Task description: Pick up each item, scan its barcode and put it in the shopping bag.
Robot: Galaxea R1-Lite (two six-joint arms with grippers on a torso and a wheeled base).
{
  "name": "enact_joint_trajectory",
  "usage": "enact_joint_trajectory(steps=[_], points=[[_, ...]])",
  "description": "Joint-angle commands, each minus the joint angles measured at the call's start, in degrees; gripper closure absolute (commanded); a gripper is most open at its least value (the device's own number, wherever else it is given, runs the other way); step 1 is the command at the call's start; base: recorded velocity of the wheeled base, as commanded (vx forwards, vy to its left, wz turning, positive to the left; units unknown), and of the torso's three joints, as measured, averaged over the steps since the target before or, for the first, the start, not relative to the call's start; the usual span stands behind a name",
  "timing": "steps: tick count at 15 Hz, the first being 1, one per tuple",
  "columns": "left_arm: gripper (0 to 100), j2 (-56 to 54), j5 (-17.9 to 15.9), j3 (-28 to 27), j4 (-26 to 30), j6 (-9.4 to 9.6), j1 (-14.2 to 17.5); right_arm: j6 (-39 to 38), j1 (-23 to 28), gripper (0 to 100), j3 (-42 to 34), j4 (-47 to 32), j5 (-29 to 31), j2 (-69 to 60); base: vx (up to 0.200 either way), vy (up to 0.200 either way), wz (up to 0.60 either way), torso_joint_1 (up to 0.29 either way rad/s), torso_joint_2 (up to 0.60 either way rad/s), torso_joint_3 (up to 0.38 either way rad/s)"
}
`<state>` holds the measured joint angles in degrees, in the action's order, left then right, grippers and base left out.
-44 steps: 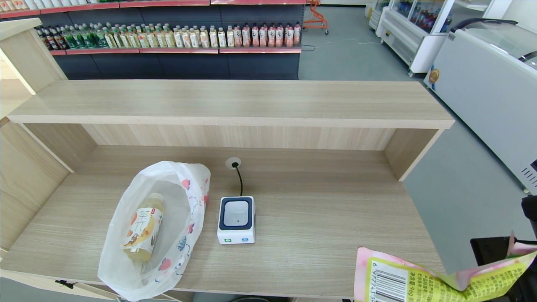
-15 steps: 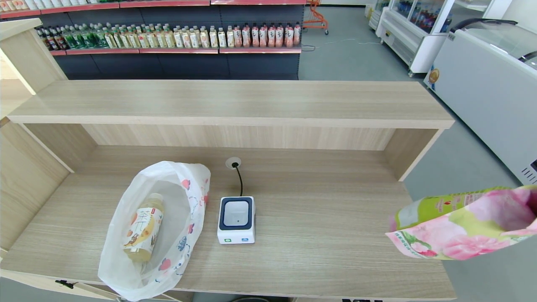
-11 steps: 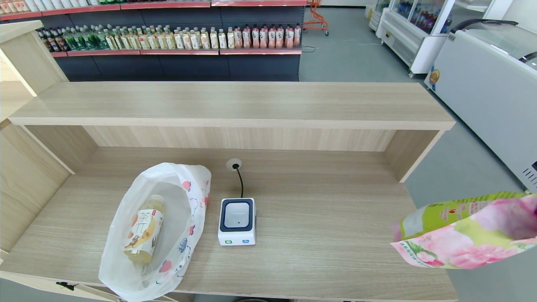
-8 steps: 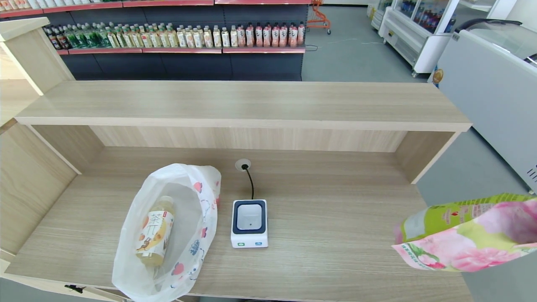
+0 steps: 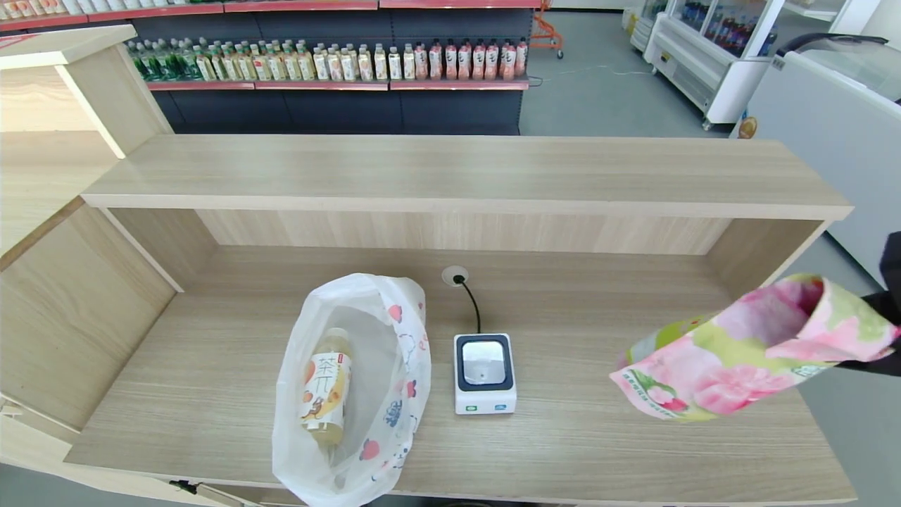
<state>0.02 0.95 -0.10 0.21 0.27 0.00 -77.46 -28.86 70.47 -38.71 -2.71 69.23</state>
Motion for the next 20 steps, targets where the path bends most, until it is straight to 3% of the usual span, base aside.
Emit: enact_joint_trajectory(steps=[1, 9, 20], points=[[0, 0.0, 0.0, 0.0, 0.0, 0.08, 0.0, -1.0, -0.3, 100, 2.6, 0.0, 0.1, 7.0, 0.000, 0.200, 0.00, 0.002, 0.00, 0.002], [0, 0.0, 0.0, 0.0, 0.0, 0.08, 0.0, -2.3, -0.2, 100, 3.4, 0.1, -0.7, 21.7, 0.000, 0.000, 0.00, 0.000, 0.00, 0.000], [0, 0.0, 0.0, 0.0, 0.0, 0.08, 0.0, -4.1, -0.7, 100, 4.8, 8.5, -2.0, 29.6, 0.000, 0.000, 0.00, 0.000, 0.00, 0.000]])
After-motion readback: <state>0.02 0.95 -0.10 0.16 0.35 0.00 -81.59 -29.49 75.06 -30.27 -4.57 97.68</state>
